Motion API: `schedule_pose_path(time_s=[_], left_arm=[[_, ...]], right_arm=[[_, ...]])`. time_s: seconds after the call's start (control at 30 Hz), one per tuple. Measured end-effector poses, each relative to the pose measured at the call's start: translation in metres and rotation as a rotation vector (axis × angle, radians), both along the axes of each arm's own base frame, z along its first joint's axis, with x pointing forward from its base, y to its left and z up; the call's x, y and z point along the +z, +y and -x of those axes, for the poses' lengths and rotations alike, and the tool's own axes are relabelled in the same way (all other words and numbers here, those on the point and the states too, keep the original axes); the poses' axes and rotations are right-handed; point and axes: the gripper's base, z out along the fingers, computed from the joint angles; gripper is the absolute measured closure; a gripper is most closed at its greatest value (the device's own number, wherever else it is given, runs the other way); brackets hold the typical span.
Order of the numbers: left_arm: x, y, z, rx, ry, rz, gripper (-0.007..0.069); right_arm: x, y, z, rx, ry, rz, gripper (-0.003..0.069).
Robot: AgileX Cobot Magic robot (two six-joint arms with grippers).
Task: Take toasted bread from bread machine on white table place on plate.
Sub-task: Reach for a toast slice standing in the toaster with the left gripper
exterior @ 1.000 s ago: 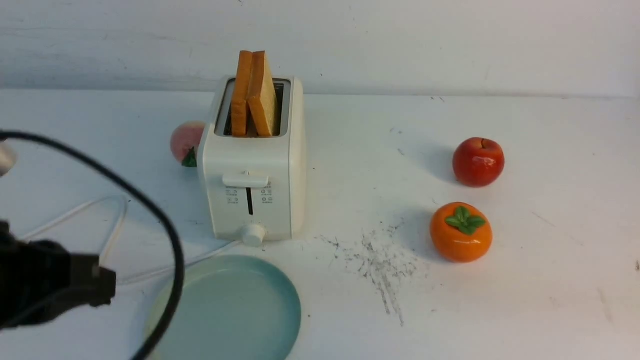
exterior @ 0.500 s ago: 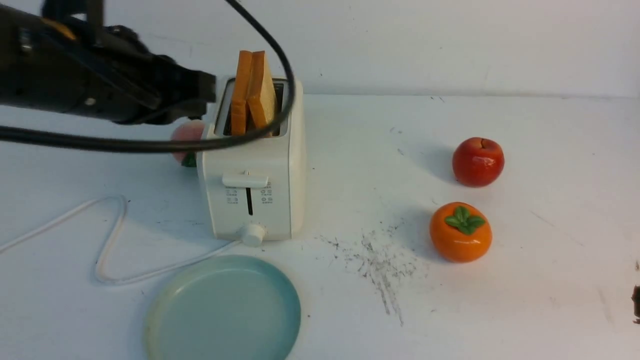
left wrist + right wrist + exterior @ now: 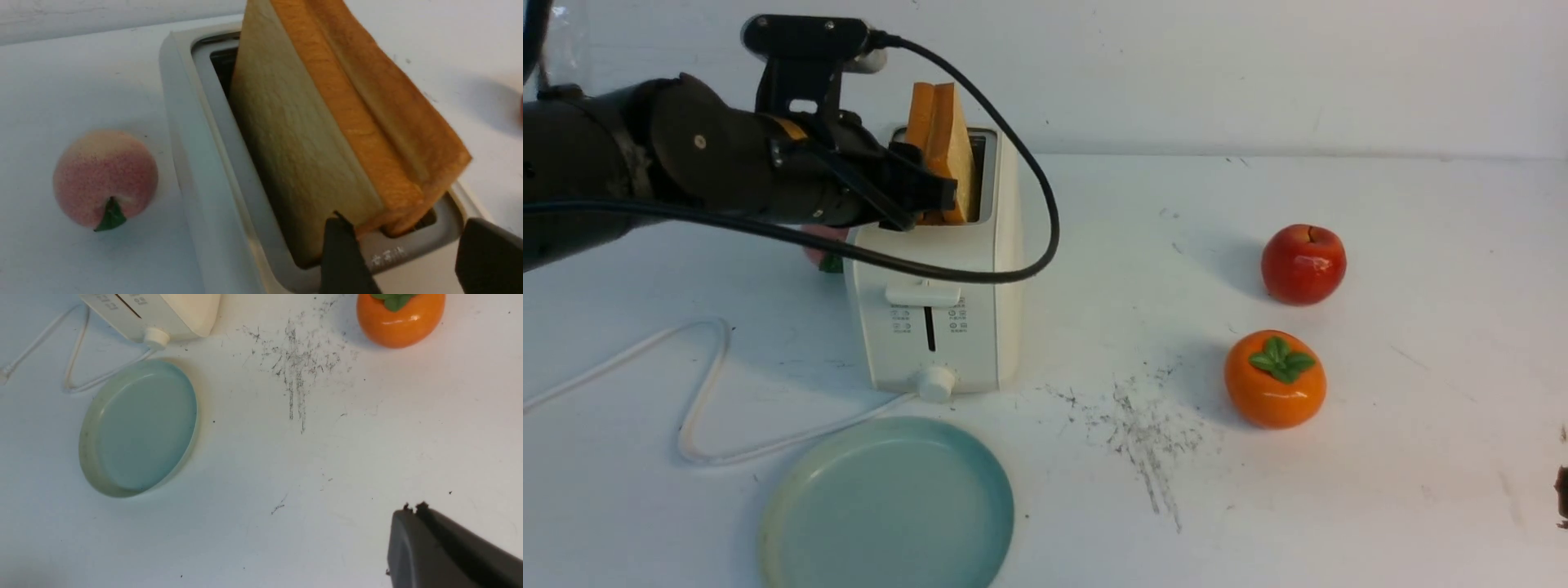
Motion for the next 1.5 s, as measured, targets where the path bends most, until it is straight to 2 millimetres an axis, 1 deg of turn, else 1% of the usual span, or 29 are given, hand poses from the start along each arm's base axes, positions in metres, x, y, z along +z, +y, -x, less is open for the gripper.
schedule_pose_path(time_s=[0.07,0.13,0.17,0.2,0.23,0.3,0.33,0.37,0.43,0.47,0.5,0.57,0.63,0.7,0.73,0.77,0.87,0.97,1.0,1.03,1.07,1.13,1.17,1.2,1.23,1.33,1.43,1.5], left_arm=[[-0.002,0.000,-0.002,0.004,-0.003,0.000,0.0251],[-0.003,0.000,-0.003,0.006,-0.007,-0.004,0.0290],[-0.003,0.000,-0.003,0.006,-0.010,-0.006,0.0344],[-0.003,0.000,-0.003,0.007,-0.012,-0.005,0.0354],[-0.002,0.000,-0.004,0.009,-0.022,-0.006,0.0444],[0.000,0.001,-0.004,0.012,-0.032,-0.005,0.0572],[0.000,0.001,-0.004,0.012,-0.034,-0.006,0.0592],[0.003,0.001,-0.002,0.013,-0.046,-0.004,0.0638],[0.009,0.002,0.000,0.015,-0.065,0.000,0.0638],[0.015,0.003,0.002,0.017,-0.086,0.005,0.0638],[0.016,0.003,0.003,0.016,-0.089,0.005,0.0638],[0.034,0.006,0.011,0.018,-0.136,0.018,0.0638],[0.043,0.007,0.016,0.018,-0.159,0.026,0.0638],[0.062,0.011,0.028,0.019,-0.212,0.041,0.0638],[0.062,0.011,0.028,0.019,-0.212,0.041,0.0638],[0.070,0.012,0.033,0.020,-0.234,0.048,0.0638],[0.075,0.013,0.035,0.023,-0.254,0.053,0.0638],[0.069,0.012,0.031,0.020,-0.234,0.047,0.0638],[0.059,0.010,0.025,0.018,-0.202,0.037,0.0633],[0.059,0.010,0.025,0.018,-0.202,0.037,0.0631],[0.053,0.009,0.022,0.016,-0.184,0.032,0.0620],[0.036,0.006,0.012,0.014,-0.137,0.017,0.0560],[0.030,0.005,0.009,0.012,-0.120,0.009,0.0517],[0.024,0.004,0.007,0.011,-0.105,0.005,0.0486],[0.019,0.003,0.004,0.009,-0.090,0.000,0.0435],[0.010,0.002,0.000,0.009,-0.065,-0.008,0.0317],[0.004,0.001,-0.003,0.009,-0.051,-0.014,0.0235],[-0.002,0.000,-0.005,0.008,-0.039,-0.018,0.0206]], right_arm=[[0.000,0.000,0.000,0.000,-0.001,0.000,0.0664],[0.000,0.000,0.000,-0.002,-0.004,0.000,0.0662],[0.000,0.000,-0.001,-0.004,-0.007,-0.001,0.0662],[0.000,0.000,-0.001,-0.004,-0.007,-0.001,0.0661],[0.001,0.000,-0.001,-0.007,-0.011,-0.002,0.0659],[0.001,0.000,-0.001,-0.010,-0.015,-0.002,0.0659],[0.001,0.000,-0.001,-0.010,-0.016,-0.002,0.0659],[0.001,-0.001,-0.001,-0.011,-0.018,-0.003,0.0657],[0.001,-0.001,-0.002,-0.013,-0.019,-0.003,0.0657],[0.001,-0.001,-0.002,-0.013,-0.020,-0.003,0.0657],[0.001,-0.001,-0.002,-0.013,-0.020,-0.003,0.0657],[0.001,-0.001,-0.002,-0.014,-0.021,-0.003,0.0656],[0.001,-0.001,-0.002,-0.014,-0.021,-0.003,0.0655],[0.001,-0.001,-0.002,-0.014,-0.021,-0.003,0.0652],[0.001,-0.001,-0.002,-0.014,-0.021,-0.003,0.0652],[0.001,-0.001,-0.002,-0.014,-0.022,-0.003,0.0650],[0.002,-0.001,-0.002,-0.014,-0.022,-0.005,0.0648],[0.002,-0.001,-0.002,-0.014,-0.022,-0.005,0.0646],[0.002,-0.001,-0.002,-0.014,-0.022,-0.005,0.0644],[0.002,-0.001,-0.002,-0.014,-0.022,-0.005,0.0644],[0.002,-0.001,-0.002,-0.014,-0.022,-0.005,0.0643],[0.002,-0.001,-0.002,-0.014,-0.022,-0.005,0.0643],[0.002,-0.001,-0.002,-0.014,-0.022,-0.005,0.0642],[0.002,0.000,-0.002,-0.014,-0.022,-0.006,0.0641],[0.002,0.000,-0.002,-0.014,-0.022,-0.007,0.0639],[0.002,0.000,-0.002,-0.013,-0.022,-0.012,0.0636],[0.002,0.000,-0.002,-0.013,-0.022,-0.014,0.0636],[0.002,0.000,-0.002,-0.013,-0.022,-0.014,0.0636]])
